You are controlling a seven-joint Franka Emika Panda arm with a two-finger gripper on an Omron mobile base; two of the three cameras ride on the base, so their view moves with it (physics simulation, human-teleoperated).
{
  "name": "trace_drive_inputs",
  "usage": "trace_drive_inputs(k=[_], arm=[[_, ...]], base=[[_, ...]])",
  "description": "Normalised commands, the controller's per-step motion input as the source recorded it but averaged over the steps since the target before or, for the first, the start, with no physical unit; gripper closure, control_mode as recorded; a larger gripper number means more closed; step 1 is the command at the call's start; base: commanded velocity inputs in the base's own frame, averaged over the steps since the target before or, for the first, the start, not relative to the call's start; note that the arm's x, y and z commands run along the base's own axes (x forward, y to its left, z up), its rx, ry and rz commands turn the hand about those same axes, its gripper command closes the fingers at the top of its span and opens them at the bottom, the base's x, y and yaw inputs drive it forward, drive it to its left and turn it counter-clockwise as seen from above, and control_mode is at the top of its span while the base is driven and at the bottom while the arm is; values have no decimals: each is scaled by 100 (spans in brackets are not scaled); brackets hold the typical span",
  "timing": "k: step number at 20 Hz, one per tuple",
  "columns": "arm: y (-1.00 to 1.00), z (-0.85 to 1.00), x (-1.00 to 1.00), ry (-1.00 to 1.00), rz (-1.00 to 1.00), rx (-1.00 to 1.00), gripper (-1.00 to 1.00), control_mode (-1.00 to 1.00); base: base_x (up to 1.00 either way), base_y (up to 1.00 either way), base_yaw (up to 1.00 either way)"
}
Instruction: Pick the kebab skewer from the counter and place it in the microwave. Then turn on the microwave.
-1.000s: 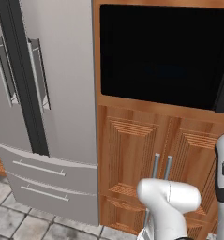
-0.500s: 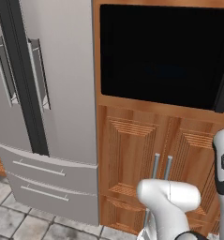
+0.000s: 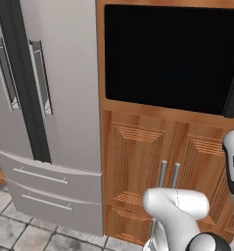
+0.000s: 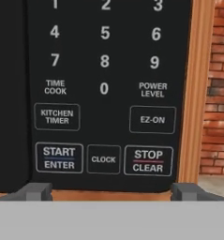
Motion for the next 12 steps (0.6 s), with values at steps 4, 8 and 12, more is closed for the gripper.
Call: trace_drive_inputs(k=[4, 8, 12], arm=[[-8, 9, 0, 0, 0, 0, -100, -100], [-3, 8, 1, 0, 0, 0, -100, -100], [0, 4, 4, 1, -1, 0, -100, -100]], base=[[0, 0, 0], [0, 0, 0], [0, 0, 0]])
